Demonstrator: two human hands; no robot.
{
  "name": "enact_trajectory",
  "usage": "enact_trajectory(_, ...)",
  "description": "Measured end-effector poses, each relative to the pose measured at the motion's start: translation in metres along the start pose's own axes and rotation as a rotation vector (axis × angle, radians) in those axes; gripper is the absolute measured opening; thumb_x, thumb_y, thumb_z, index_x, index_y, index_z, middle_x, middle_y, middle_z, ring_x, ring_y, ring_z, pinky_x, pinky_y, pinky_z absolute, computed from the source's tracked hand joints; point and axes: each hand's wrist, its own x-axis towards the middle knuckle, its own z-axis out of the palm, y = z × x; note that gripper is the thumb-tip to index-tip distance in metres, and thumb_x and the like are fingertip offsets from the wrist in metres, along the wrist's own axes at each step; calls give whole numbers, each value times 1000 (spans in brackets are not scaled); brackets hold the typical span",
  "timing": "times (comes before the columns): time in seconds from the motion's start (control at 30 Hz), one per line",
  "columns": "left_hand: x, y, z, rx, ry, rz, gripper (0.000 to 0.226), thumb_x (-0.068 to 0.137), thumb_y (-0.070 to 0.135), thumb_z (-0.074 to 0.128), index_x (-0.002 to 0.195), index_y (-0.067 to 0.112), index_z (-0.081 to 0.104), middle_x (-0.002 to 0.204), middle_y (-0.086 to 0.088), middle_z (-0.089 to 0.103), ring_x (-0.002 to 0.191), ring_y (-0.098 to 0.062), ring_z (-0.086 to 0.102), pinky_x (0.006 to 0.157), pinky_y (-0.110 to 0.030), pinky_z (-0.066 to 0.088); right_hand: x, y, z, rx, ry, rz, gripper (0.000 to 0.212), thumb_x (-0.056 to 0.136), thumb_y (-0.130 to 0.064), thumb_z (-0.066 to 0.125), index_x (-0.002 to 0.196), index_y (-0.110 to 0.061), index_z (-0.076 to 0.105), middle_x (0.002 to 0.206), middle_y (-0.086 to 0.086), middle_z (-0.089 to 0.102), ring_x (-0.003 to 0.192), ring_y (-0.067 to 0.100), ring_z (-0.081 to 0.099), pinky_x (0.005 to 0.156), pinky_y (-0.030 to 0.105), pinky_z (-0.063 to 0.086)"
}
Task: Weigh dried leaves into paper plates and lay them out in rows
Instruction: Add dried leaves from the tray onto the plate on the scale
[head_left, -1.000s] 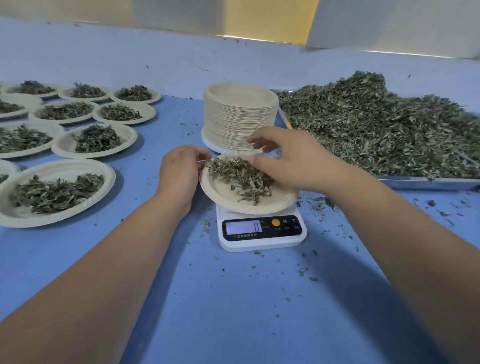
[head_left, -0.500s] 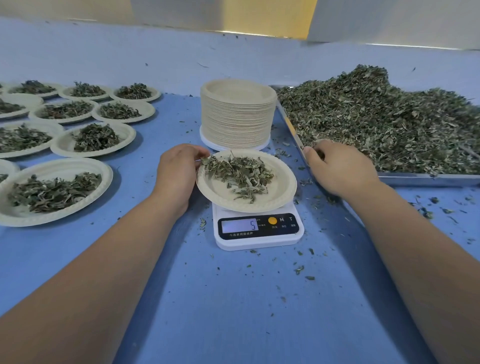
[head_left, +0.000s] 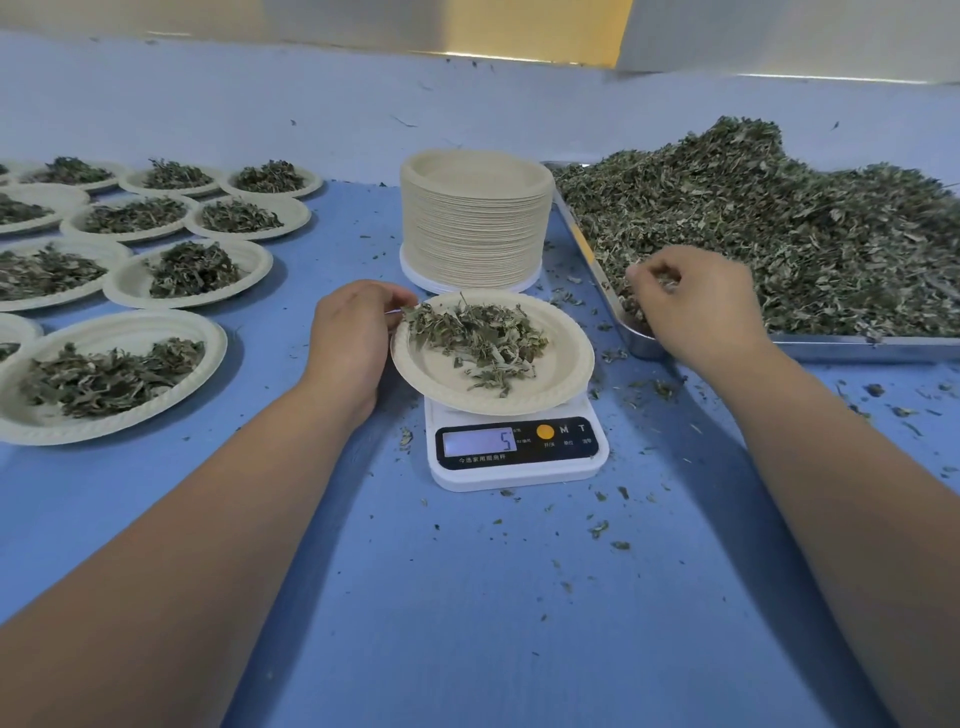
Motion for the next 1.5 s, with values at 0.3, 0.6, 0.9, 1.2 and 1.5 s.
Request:
enact_trajectory(0.3, -2, 0, 0, -4, -22, 31, 30, 80, 8, 45, 80, 7, 76, 80, -8, 76, 66, -17, 68, 58, -26, 50, 21, -57, -16, 141, 60, -121, 26, 100, -40, 56, 82, -23, 64, 70, -15, 58, 60, -2, 54, 56, 11, 35)
enact_trajectory(0.6, -4, 3, 3, 47, -18, 51, 31, 76, 15, 50, 86, 6, 78, 83, -5, 76, 75, -18, 69, 69, -34, 54, -8, -147, -7, 374, -86, -369, 24, 96, -40, 63, 86, -20, 73, 66, -19, 61, 63, -9, 54, 62, 11, 38)
enact_trajectory(0.9, -6, 3, 6, 97, -4, 107, 31, 90, 11, 46, 82, 14, 76, 77, 6, 75, 67, -1, 68, 59, -22, 53, -22, -155, 11, 203, -290, -522, 16, 91, -32, 71, 86, -18, 73, 77, -7, 69, 72, 6, 57, 69, 20, 43)
enact_trajectory(1.2, -8, 4, 6, 102, -1, 71, 31, 88, 13, 47, 92, 7, 78, 87, -3, 74, 78, -16, 68, 56, -23, 50, -8, -124, -2, 255, -139, -359, 16, 92, -32, 72, 86, -17, 75, 70, -15, 62, 60, -7, 50, 64, 8, 37)
enact_trajectory(1.5, -10, 7, 4, 33, -53, 14, 30, 86, 13, 48, 92, 2, 75, 92, -6, 77, 84, -25, 71, 58, -32, 51, 15, -35, -9, 55, 92, -120, 20, 96, -33, 64, 87, -16, 69, 76, -1, 65, 69, 15, 58, 69, 24, 46)
